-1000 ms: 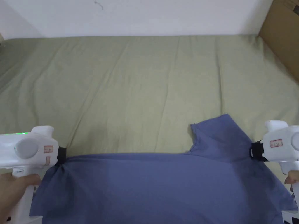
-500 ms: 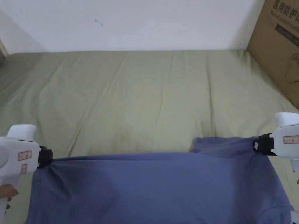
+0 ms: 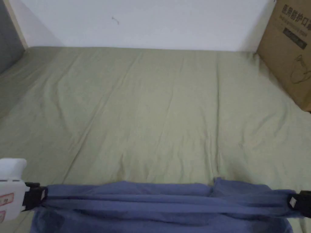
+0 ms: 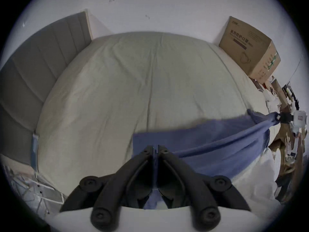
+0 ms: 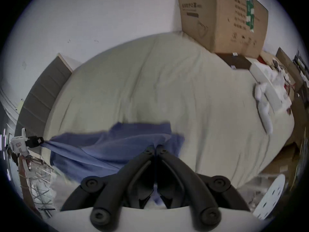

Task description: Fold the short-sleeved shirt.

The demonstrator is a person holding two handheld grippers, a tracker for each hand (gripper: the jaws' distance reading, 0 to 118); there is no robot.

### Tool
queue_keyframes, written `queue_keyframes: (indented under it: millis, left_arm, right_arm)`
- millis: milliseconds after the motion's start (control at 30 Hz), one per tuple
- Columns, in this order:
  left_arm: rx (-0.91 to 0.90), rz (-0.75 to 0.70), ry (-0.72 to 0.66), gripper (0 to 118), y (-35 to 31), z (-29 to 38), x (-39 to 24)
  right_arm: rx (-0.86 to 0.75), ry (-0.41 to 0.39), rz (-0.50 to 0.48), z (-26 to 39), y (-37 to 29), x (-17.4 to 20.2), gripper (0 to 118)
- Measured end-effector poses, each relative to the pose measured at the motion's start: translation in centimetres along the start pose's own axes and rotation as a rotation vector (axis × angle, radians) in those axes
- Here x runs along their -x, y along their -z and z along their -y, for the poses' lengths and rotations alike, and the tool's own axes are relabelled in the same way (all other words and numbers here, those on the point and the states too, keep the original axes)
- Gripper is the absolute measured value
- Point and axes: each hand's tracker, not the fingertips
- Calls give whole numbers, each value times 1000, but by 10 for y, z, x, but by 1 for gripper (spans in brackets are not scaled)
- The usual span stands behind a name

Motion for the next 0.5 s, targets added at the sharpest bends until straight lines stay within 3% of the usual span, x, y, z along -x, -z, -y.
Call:
queue_keyframes:
  millis: [133,333,400,433,467,500]
  left_arm:
    - [76,-2,-11,3,13,47,-2]
    - [76,-25,-33,3,10,72,-5]
    - [44,-22,-57,10,7,71,-4]
    - [40,-11,-69,25,7,70,-3]
    - [39,-11,-80,55,6,69,-4]
    - [37,-17,-79,82,4,68,-4]
  right_arm:
    - [69,110,7,45,9,-11,0]
    - [109,43,33,73,10,-6,0]
    - [91,39,34,74,11,-3,0]
    - [75,32,49,74,11,1,13]
    - [67,20,70,75,9,2,50]
    - [69,-2,112,74,7,6,78]
